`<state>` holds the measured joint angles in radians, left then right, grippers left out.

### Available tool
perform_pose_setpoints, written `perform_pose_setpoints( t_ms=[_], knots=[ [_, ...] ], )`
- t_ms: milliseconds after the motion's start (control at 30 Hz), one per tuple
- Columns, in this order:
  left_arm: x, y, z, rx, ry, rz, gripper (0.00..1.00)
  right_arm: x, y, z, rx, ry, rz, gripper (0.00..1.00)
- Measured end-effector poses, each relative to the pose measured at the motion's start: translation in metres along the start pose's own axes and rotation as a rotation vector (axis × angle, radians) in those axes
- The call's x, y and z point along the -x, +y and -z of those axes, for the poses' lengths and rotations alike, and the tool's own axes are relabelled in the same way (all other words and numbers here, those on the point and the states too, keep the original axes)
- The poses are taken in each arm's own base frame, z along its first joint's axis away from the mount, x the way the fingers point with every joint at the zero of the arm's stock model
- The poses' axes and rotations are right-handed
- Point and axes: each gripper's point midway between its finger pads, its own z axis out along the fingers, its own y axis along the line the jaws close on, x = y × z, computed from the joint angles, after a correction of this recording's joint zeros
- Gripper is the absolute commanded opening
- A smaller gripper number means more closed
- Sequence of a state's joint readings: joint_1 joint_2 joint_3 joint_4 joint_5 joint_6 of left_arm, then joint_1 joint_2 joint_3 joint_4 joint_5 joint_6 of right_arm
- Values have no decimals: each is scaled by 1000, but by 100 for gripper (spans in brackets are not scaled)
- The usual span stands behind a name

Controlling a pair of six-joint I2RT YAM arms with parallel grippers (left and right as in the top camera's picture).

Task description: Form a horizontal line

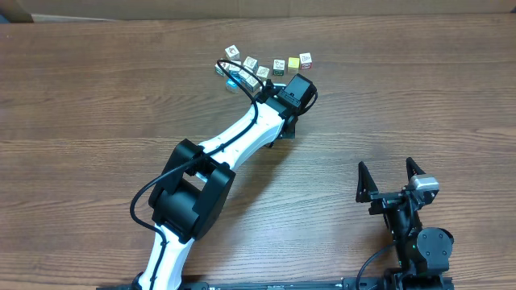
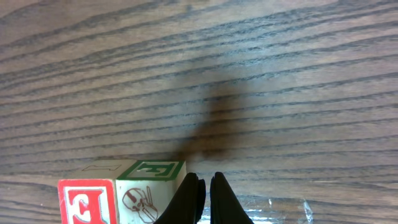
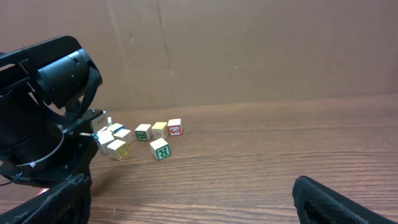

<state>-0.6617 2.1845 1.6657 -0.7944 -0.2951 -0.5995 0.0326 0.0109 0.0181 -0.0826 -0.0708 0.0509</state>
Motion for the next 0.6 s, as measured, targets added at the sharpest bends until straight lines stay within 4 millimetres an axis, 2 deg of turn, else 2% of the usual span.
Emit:
perform_pose_setpoints(
  t_ms=[167,300,433,600],
  knots=[
    [2,-2,3,-6,-6,-29,4,0,0,0,0,0,0,100],
    [1,-13,8,-19,-15,-96,4,0,0,0,0,0,0,100],
    [-15,-19,13,-11,22,-161,4,0,0,0,0,0,0,100],
    [-44,-10,17,23,135,-216,4,0,0,0,0,0,0,100]
  ],
)
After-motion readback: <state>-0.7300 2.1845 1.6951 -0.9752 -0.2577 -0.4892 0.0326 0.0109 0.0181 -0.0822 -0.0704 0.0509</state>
